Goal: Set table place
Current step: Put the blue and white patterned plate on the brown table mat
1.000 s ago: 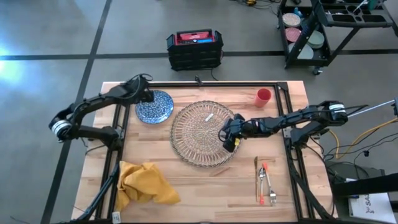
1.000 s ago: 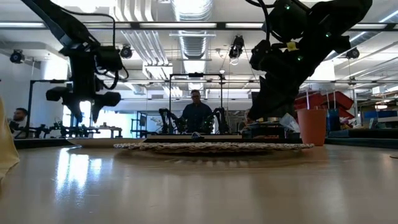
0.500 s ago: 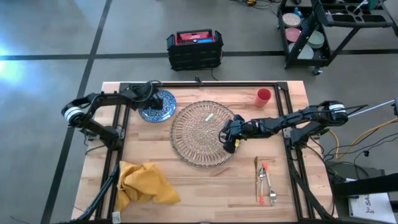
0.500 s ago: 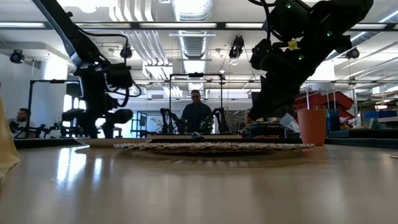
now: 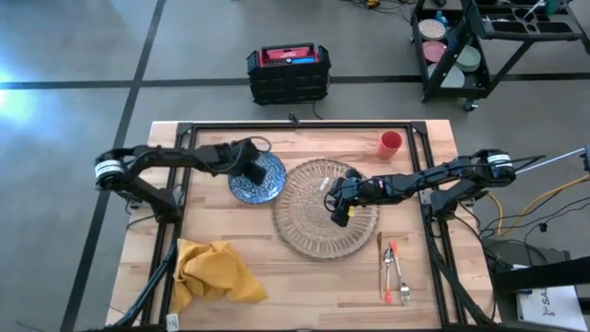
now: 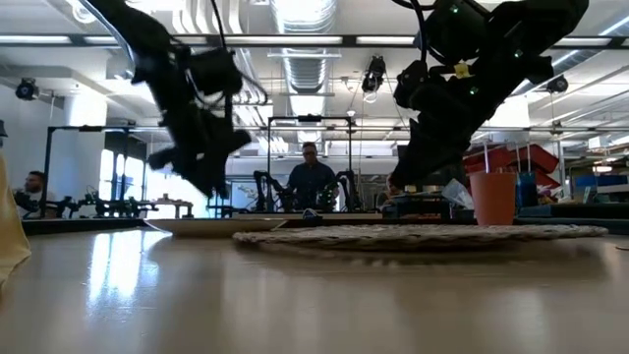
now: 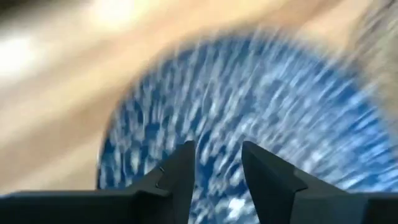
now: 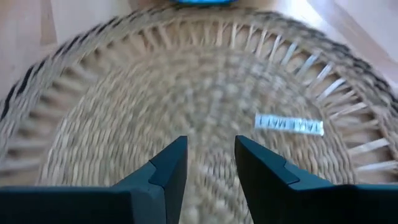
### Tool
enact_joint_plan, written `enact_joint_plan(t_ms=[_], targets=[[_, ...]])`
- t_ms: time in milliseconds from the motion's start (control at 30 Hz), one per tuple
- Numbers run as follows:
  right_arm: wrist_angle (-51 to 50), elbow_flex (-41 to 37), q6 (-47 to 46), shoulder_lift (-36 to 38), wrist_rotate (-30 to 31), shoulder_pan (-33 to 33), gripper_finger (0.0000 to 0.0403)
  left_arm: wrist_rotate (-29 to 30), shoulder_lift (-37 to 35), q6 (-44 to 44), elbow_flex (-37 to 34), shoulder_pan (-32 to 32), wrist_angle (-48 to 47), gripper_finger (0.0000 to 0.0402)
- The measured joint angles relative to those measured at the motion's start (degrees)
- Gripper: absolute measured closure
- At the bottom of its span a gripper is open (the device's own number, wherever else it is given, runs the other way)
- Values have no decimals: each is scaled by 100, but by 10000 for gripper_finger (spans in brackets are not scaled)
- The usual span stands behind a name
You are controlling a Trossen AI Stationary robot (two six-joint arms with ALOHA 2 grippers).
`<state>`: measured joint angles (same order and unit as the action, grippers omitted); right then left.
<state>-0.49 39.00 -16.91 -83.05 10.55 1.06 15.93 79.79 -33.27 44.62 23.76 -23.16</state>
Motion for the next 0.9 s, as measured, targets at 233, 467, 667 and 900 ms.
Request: enact_joint_plan(t_ms=[233, 467, 667, 900], targets=[[-11, 0, -134, 2, -4, 47, 259, 502, -797, 550, 185, 338, -600, 259], [-4, 0, -195, -10, -22, 33, 246, -353, -635, 709, -75, 1503, -752, 193], [-13, 0, -197, -17, -46, 33, 243, -415, -72, 782, -87, 1773, -600, 139], [-89, -2, -120, -33, -48, 15, 254, -916, 626, 1015, -114, 1769, -524, 120]])
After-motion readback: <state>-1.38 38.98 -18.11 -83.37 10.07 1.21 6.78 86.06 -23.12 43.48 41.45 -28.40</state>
